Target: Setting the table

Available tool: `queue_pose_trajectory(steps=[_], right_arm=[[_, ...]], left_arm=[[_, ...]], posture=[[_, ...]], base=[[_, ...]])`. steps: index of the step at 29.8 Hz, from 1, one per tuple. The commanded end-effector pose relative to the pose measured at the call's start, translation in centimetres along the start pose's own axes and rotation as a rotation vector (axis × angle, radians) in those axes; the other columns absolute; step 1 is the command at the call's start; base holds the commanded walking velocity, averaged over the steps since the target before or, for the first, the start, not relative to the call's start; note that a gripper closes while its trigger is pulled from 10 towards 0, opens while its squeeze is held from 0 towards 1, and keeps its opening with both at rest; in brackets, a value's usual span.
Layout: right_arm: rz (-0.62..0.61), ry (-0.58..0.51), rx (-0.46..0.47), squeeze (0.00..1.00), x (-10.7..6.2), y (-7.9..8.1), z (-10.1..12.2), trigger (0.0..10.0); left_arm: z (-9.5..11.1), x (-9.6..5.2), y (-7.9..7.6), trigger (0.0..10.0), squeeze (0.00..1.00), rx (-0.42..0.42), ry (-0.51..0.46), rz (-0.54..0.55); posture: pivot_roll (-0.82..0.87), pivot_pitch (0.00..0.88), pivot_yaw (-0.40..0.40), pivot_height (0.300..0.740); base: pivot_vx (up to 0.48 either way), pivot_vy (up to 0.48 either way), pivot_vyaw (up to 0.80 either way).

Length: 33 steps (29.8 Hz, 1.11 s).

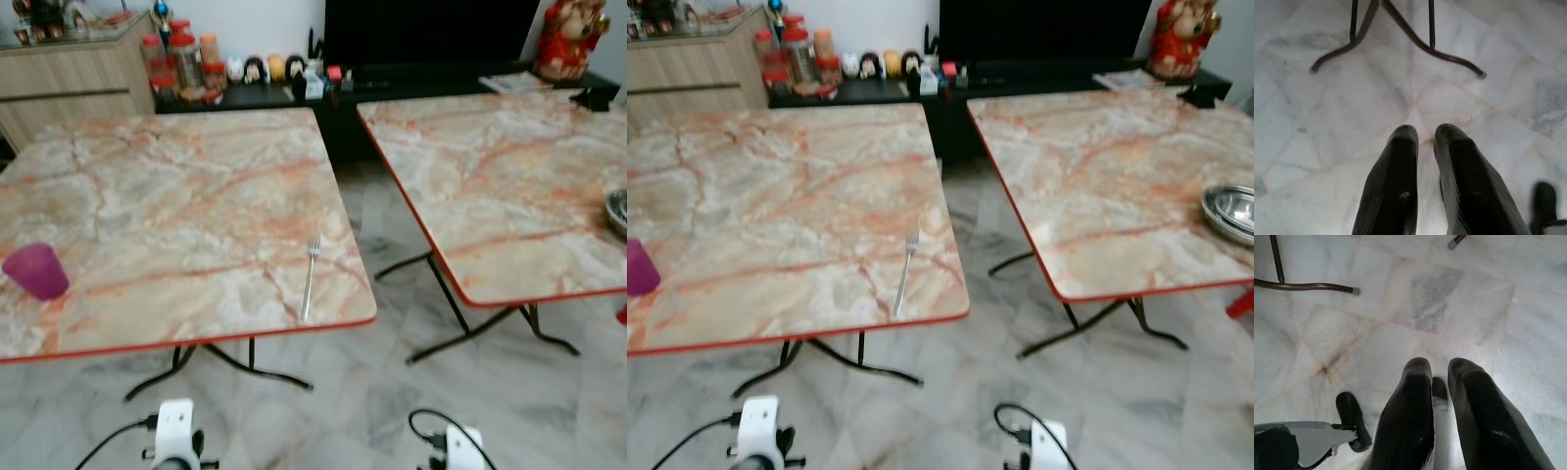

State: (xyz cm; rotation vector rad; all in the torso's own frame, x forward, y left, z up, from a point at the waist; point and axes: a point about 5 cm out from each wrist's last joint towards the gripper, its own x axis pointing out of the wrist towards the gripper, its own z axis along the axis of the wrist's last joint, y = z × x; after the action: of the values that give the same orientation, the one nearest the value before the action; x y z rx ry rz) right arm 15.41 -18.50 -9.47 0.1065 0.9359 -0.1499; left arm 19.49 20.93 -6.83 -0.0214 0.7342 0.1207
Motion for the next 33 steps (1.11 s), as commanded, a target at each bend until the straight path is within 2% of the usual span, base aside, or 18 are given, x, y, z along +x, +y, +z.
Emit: queue_pose_trajectory(steps=[1,27,33], right_arm=[[-0.009,-0.009,-0.002,0.00,0.04,-0.38,0.32,10.0],[-0.009,-0.019,0.007,0.00,0.10,-0.20,0.55,10.0],[-0.004,-0.036,0.006,0.00,0.18,-0.11,0.99,10.0]], left_arm=[[-0.15,-0.01,-0.25,10.0,0.00,-0.006,0.008,-0.004],[-0.06,0.02,-0.16,10.0,0.00,-0.001,0.007,-0.003],[-0.09,0.00,-0.23,10.0,0.00,0.014,0.004,-0.003]], posture=[[-0.04,0.000,0.041,0.740],[-0.04,0.000,0.043,0.740],[-0.04,0.000,0.042,0.740]], base=[[0.000,0.360,0.00],[0.000,0.402,0.00],[0.000,0.095,0.00]])
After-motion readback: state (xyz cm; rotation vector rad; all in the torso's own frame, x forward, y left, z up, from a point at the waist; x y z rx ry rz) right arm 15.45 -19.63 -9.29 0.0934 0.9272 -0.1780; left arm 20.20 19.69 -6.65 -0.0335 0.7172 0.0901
